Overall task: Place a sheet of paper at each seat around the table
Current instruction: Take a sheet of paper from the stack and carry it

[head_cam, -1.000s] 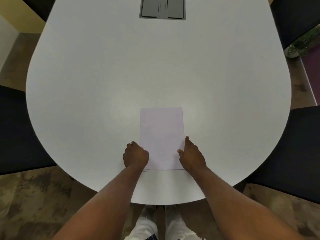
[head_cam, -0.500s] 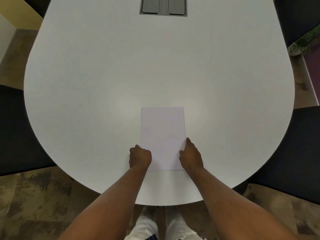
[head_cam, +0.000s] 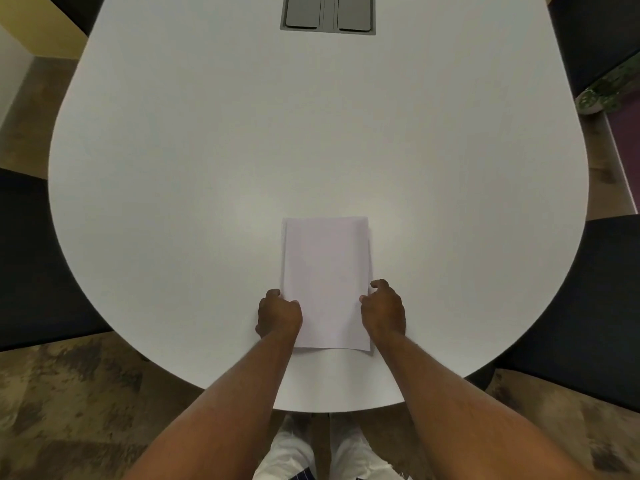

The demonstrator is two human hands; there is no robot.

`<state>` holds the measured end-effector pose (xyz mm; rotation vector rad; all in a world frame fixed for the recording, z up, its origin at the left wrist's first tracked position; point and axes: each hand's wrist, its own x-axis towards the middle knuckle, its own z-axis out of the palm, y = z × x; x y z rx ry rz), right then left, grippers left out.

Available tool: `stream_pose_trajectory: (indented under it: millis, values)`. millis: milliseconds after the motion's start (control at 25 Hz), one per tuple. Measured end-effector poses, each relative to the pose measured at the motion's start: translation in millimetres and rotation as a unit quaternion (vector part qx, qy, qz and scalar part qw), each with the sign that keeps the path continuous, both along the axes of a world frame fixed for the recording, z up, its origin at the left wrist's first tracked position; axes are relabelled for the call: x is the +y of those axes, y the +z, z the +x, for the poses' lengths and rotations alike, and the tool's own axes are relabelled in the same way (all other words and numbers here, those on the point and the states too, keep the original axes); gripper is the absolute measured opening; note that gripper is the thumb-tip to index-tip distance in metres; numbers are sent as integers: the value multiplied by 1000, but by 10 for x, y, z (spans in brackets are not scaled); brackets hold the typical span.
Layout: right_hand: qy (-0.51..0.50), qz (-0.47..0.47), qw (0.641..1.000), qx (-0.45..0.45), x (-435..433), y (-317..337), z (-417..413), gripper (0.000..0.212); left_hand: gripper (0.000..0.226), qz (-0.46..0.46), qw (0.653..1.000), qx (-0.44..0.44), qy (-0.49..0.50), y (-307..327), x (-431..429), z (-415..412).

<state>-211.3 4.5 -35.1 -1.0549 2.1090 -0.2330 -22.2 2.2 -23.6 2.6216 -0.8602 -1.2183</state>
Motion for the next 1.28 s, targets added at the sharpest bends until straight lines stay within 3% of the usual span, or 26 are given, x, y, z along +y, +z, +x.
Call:
stream_pose_trajectory:
  millis: [200,440,640,960,1280]
  values:
    - [8,-36,999,23,-31,88,-36,14,31,-3,1000,10,29,61,-27,63]
    - [-33,-110,993,-19,-159,437,-18,19,22,-83,991,53,86,343,-61,164]
    - [-39,-193,975,-103,-340,871,106,29,4,-196,964,115,139,802,-105,304]
    - [39,-315,933,-170,-688,1641,488,23,16,-316,920,138,188,1622,-74,822]
    - [98,-372,898,-213,-806,2169,1358,24,4,-388,886,121,223,2195,98,1706]
